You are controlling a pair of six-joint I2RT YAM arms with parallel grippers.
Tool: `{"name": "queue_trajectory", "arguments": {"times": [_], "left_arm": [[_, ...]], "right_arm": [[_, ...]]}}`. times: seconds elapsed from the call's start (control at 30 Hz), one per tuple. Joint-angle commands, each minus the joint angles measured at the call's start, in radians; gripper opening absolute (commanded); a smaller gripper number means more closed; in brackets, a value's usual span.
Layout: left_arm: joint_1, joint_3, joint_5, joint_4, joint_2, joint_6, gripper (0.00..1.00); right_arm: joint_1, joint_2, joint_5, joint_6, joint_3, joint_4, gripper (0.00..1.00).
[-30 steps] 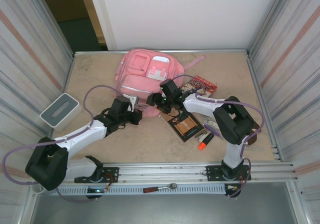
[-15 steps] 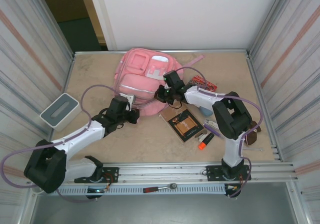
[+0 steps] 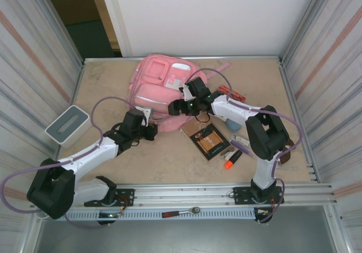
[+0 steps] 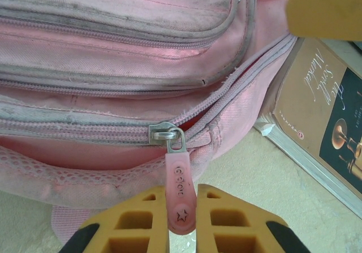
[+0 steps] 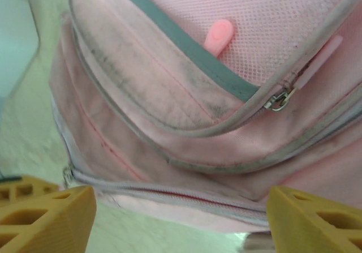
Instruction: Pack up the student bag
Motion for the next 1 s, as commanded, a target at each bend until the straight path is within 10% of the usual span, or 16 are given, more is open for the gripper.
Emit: {"name": "queue_trajectory", "arguments": {"times": [0.0, 0.53, 0.83, 0.97], "left_arm": [[0.014, -0.009, 0.035, 0.032, -0.040, 0.021, 0.00], [0.023, 0.001, 0.046, 0.031, -0.035, 0.006, 0.00], [0.047, 0.002, 0.044, 0.028, -0.052, -0.011, 0.00], [0.087, 0.016, -0.003, -0.035, -0.043, -0.030, 0.00]], "right_arm": [[-0.014, -0.042, 0.008, -0.398, 0.033, -0.134, 0.81], [0.053, 0.105, -0.076, -0.838, 0.107, -0.109, 0.71], [0.043, 0.127, 0.109, -0.837, 0.134, -0.143, 0.14], [0.009, 0.089, 0.138, -0.884, 0.107, -0.151, 0.11]]}}
